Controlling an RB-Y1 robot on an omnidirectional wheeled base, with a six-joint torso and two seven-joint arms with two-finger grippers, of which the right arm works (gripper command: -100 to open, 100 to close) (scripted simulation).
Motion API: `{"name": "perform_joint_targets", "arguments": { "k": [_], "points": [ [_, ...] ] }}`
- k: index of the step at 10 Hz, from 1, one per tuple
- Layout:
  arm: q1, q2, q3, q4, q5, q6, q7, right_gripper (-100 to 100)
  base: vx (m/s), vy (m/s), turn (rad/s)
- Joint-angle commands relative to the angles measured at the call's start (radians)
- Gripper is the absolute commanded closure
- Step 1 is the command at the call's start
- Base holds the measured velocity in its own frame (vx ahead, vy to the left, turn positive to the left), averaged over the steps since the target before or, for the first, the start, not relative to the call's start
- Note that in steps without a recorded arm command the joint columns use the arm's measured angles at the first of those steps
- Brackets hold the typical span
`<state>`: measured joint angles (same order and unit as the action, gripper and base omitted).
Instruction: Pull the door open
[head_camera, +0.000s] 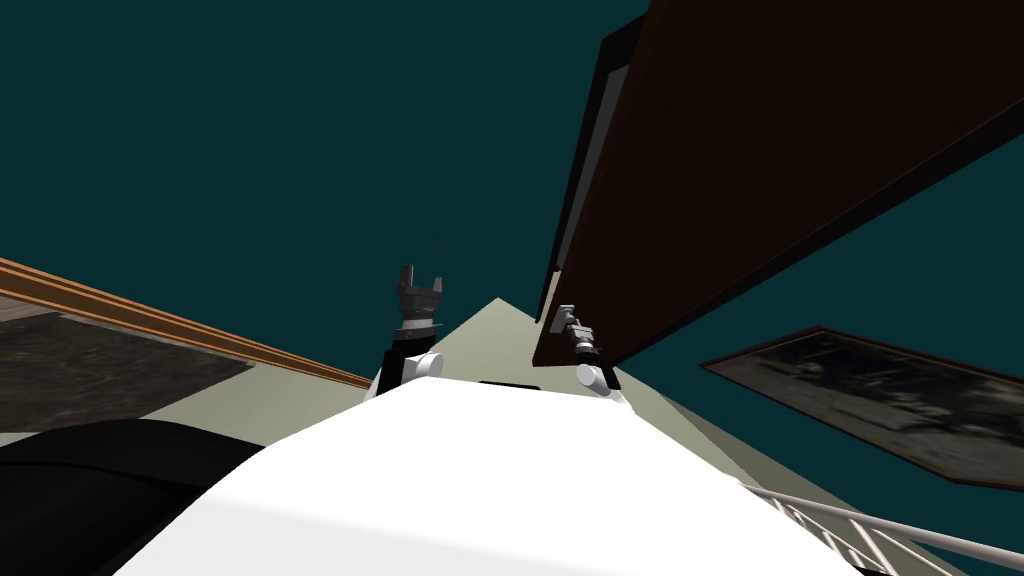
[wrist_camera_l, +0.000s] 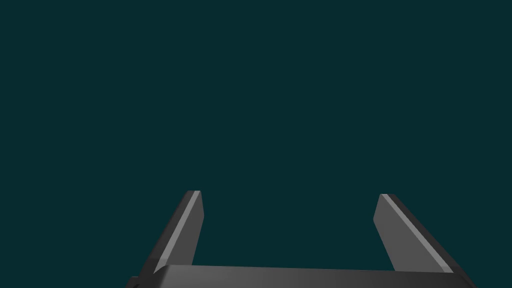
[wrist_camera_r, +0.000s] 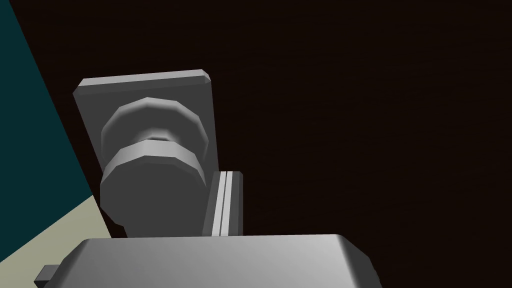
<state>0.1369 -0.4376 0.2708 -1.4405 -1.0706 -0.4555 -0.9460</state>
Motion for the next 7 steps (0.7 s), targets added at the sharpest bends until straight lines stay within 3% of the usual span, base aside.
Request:
{"name": "perform_joint_targets", "arguments": {
  "k": [1, 7],
  "points": [
    [-0.011, 0.011, 0.035, 0.012, 0.011, -0.001, -0.012, -100, -0.014, -0.003, -0.007],
    [-0.01, 0.009, 0.042, 0.01, 0.014, -0.004, -0.015, -100, -0.01, -0.008, 0.017]
  ]
}}
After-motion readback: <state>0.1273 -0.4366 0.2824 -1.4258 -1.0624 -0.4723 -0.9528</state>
